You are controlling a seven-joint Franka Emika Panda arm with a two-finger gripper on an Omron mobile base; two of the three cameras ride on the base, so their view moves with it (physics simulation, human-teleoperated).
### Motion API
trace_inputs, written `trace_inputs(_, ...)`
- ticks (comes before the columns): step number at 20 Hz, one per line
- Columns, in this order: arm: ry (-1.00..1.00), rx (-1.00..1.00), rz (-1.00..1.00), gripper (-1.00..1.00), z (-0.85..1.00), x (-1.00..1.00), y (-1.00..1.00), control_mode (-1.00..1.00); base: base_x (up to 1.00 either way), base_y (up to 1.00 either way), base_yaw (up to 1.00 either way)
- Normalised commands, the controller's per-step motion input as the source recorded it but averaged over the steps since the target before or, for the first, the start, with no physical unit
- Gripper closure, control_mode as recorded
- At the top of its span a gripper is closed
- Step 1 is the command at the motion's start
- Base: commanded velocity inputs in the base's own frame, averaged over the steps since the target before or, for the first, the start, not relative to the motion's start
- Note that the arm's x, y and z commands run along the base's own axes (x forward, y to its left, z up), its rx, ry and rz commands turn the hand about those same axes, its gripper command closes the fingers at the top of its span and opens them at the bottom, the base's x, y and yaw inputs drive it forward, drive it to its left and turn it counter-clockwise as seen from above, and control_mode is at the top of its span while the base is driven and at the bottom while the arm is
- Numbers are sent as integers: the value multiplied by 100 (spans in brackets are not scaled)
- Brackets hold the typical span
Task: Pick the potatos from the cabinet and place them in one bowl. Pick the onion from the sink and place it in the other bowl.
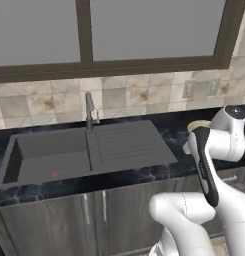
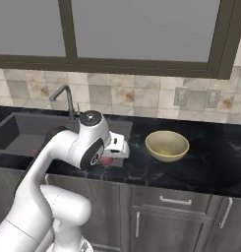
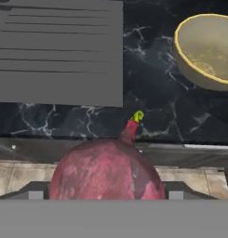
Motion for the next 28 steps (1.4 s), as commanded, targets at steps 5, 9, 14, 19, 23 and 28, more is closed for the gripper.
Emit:
trace_inputs(5, 0, 0, 0, 100, 0, 0, 0, 100, 7, -90, 0)
trace_inputs(9, 0, 0, 0, 100, 0, 0, 0, 100, 36, -41, 0)
trace_inputs(14, 0, 0, 0, 100, 0, 0, 0, 100, 52, -1, 0)
trace_inputs(19, 0, 0, 0, 100, 0, 0, 0, 100, 41, 6, 0)
trace_inputs(23, 0, 0, 0, 100, 0, 0, 0, 100, 44, 0, 0)
trace_inputs(28, 0, 0, 0, 100, 0, 0, 0, 100, 47, 0, 0)
